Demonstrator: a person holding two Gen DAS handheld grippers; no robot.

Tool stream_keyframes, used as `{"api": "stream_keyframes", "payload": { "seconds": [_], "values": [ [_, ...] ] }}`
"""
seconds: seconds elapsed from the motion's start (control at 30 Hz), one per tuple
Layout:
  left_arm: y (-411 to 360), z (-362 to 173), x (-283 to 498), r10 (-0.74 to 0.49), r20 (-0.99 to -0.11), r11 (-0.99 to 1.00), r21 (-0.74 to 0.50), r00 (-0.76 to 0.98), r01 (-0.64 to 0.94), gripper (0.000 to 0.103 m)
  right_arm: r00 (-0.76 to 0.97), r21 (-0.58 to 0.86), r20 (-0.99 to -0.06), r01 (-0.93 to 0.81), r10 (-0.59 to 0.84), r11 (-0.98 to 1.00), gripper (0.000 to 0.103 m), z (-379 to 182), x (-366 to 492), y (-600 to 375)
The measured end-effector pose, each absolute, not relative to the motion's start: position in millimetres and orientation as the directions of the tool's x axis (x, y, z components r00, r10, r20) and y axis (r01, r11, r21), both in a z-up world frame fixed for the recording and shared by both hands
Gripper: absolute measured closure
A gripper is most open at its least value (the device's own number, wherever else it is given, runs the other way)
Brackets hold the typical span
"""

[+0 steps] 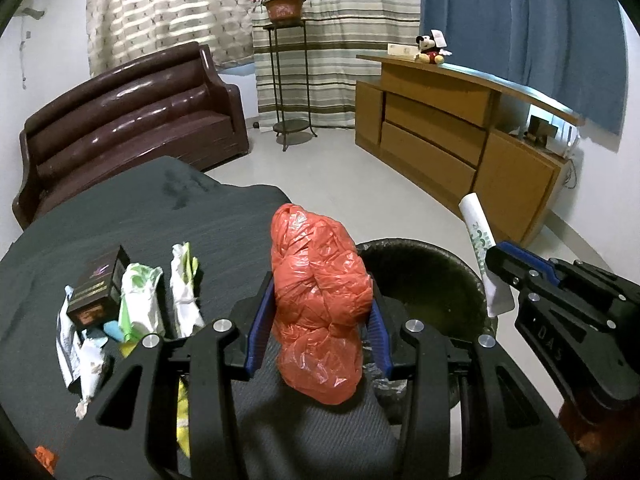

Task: Collect trash
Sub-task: 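Carry both items over the bin and open both grippers to drop them, then return both tools to the table and grasp the orange bag with the left gripper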

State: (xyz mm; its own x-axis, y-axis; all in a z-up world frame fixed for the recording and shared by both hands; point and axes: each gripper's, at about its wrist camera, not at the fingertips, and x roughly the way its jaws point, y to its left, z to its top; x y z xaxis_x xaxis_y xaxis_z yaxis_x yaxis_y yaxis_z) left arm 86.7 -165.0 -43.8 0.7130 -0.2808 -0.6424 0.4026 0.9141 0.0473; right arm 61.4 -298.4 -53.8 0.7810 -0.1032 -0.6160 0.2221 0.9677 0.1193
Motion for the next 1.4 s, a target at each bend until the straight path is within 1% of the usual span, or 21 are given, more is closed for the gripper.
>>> {"api": "stream_keyframes", "payload": {
  "seconds": [0.33, 0.43, 0.53, 0.6, 0.63, 0.7, 0.9, 0.97, 1.1, 1.4],
  "values": [
    [-184.1, -50.4, 101.7, -0.261, -0.663, 0.912, 0.069, 0.702, 0.404, 0.062, 0.771, 0.145, -0.631, 0.234, -0.093, 0.961, 0.096, -61.7, 73.1, -310.5],
    [-185.7, -53.2, 105.2, -0.264, -0.674, 0.909, 0.066, 0.690, 0.412, 0.062, 0.769, 0.160, -0.633, 0.242, -0.088, 0.957, 0.094, -64.3, 73.5, -313.3],
    [-186.8, -54.5, 108.7, -0.265, -0.683, 0.909, 0.059, 0.680, 0.414, 0.060, 0.766, 0.179, -0.638, 0.243, -0.076, 0.953, 0.093, -65.2, 74.5, -316.9],
    [-186.8, -53.7, 110.4, -0.267, -0.683, 0.910, 0.055, 0.680, 0.412, 0.053, 0.764, 0.188, -0.641, 0.247, -0.071, 0.951, 0.091, -66.1, 73.8, -318.4],
    [-185.9, -53.2, 110.3, -0.272, -0.682, 0.909, 0.050, 0.679, 0.414, 0.050, 0.763, 0.192, -0.643, 0.248, -0.069, 0.950, 0.091, -66.4, 74.0, -319.2],
    [-186.7, -53.2, 109.6, -0.273, -0.680, 0.909, 0.050, 0.681, 0.414, 0.050, 0.763, 0.195, -0.642, 0.250, -0.069, 0.949, 0.089, -65.8, 73.9, -319.9],
    [-183.3, -48.8, 107.2, -0.273, -0.678, 0.912, 0.042, 0.683, 0.407, 0.048, 0.767, 0.194, -0.637, 0.254, -0.075, 0.948, 0.088, -61.1, 73.8, -319.3],
    [-180.2, -45.3, 106.2, -0.273, -0.675, 0.915, 0.036, 0.685, 0.401, 0.043, 0.768, 0.194, -0.636, 0.254, -0.075, 0.948, 0.085, -60.8, 73.8, -319.9],
    [-170.6, -38.1, 102.0, -0.266, -0.669, 0.923, 0.030, 0.693, 0.384, 0.043, 0.774, 0.189, -0.628, 0.250, -0.079, 0.950, 0.077, -57.5, 70.5, -314.6],
    [-145.6, -27.9, 87.6, -0.242, -0.662, 0.938, 0.028, 0.710, 0.346, 0.043, 0.781, 0.172, -0.620, 0.226, -0.072, 0.959, 0.063, -49.0, 61.0, -296.6]
  ]
}}
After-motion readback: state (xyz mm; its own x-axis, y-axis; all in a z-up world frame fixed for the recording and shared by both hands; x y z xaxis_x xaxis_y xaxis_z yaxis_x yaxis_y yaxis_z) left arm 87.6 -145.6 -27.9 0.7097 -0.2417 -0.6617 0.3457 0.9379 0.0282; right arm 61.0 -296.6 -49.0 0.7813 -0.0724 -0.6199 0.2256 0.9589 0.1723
